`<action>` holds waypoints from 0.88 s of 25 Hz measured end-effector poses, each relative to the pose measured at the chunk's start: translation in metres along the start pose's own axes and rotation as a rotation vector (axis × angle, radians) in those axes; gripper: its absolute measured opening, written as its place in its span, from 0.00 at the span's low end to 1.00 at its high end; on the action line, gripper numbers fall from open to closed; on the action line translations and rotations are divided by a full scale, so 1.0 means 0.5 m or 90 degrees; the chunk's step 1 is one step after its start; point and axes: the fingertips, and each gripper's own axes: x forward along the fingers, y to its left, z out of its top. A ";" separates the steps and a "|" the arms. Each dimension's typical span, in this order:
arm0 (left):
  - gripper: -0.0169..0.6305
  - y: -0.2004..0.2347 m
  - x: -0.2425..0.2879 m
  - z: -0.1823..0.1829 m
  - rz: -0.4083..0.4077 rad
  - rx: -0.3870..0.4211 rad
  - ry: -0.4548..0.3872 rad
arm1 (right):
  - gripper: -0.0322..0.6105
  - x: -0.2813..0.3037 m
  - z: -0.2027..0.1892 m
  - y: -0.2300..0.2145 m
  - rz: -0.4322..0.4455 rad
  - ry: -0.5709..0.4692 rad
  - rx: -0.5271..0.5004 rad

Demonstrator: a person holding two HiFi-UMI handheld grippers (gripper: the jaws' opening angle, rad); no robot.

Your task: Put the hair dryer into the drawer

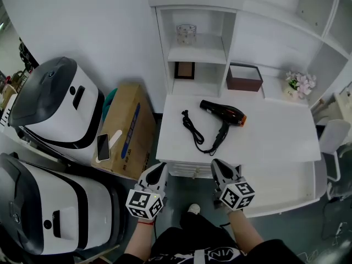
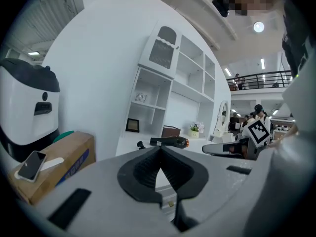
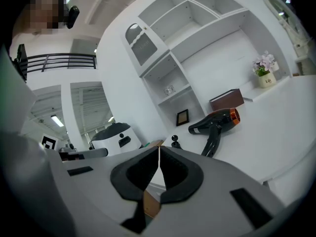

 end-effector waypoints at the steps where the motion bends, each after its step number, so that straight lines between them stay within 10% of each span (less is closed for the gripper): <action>1: 0.03 0.002 0.012 0.003 -0.006 0.008 0.006 | 0.06 0.008 0.004 -0.005 -0.003 0.001 0.003; 11: 0.03 0.007 0.124 0.005 -0.070 0.046 0.064 | 0.06 0.036 0.012 -0.079 -0.057 0.001 0.042; 22: 0.03 0.001 0.313 0.017 -0.266 0.108 0.150 | 0.06 0.080 0.014 -0.219 -0.195 0.046 0.075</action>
